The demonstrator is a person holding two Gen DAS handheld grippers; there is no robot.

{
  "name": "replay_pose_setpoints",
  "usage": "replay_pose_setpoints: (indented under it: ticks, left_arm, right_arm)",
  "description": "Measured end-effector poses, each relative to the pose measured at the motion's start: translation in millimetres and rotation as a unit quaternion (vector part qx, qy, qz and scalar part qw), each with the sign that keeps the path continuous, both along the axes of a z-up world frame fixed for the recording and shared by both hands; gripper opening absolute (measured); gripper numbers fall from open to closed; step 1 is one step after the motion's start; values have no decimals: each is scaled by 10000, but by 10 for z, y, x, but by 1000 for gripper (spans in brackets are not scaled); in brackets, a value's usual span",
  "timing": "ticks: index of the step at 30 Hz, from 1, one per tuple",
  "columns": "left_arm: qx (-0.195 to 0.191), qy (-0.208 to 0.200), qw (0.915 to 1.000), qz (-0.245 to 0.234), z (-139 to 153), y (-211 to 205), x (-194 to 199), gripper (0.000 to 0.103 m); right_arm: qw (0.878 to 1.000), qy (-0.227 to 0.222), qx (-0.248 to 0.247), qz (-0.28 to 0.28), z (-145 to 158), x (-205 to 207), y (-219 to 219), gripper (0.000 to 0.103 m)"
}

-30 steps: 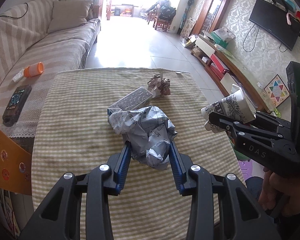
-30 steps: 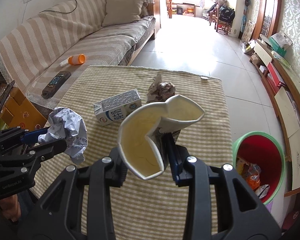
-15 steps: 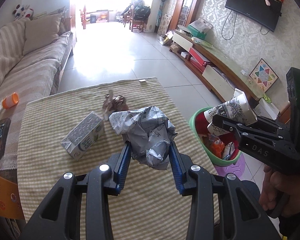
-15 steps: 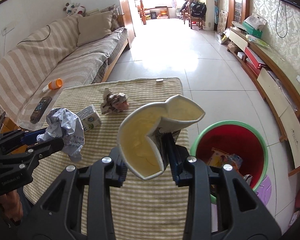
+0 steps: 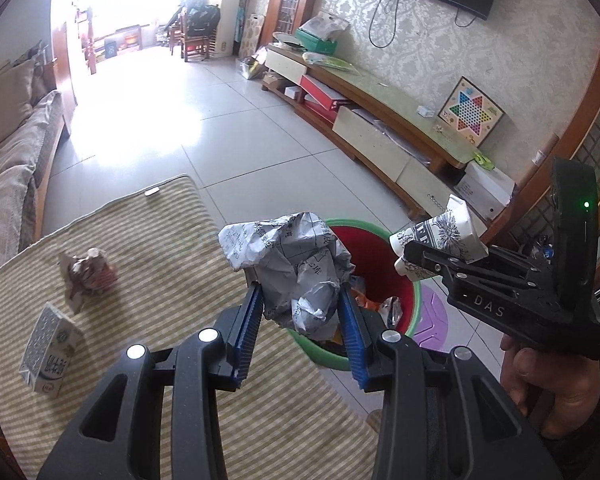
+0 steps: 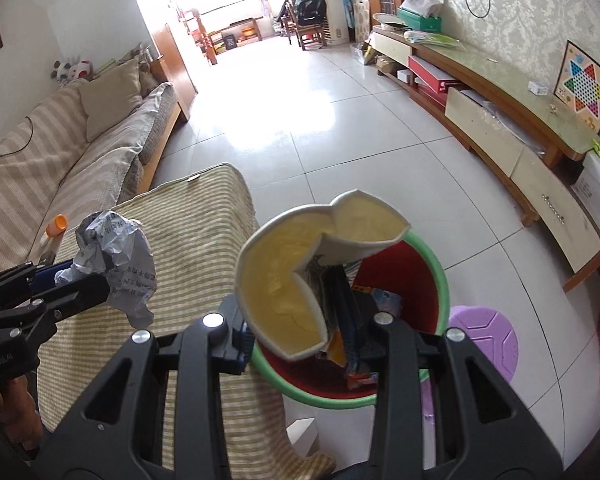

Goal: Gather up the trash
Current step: 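Carry the crumpled paper and paper cup over the red bin and release both, then move both open tools back over the table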

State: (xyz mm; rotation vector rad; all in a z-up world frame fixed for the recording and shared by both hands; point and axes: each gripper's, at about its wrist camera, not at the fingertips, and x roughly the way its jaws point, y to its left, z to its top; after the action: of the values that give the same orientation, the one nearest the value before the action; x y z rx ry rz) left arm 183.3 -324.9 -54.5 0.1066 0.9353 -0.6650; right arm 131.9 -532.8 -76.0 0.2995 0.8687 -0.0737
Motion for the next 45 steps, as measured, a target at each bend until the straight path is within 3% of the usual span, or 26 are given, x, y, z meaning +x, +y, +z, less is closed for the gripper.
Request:
replay_pose_setpoints:
  ticks: [11,20,30,40,42,44,45]
  left_arm:
    - [201,182,9985,-471,-166,-772,50,36]
    - [341,352,9974,-534,-298,-945,101,38]
    - [288,267,9985,-387,-228,-950,143,59]
    - [266,184,9995,-5,-171,-651,164,80]
    - [278,174,9994,71,-160,-582,167,82]
    - [283,177,9994,135,-150,-506,162,82]
    - [286,175,9993,174,-148,-460,158,82]
  right_arm:
    - [9987,64,296,-405,-197,-108,-560,34]
    - [9979,77,466,-448,-267,-103,-709,34]
    - [9978,117,492,-421,-287,-98,-739,34]
    - [9983,178,492,-253,-286,13,-579,34]
    - [9983,187,510,-203,-280,46,-539,41]
    - [9985,183,458,-219,-250,69,-494,76]
    - [9987,133,422,-234,-220,67,-470,81]
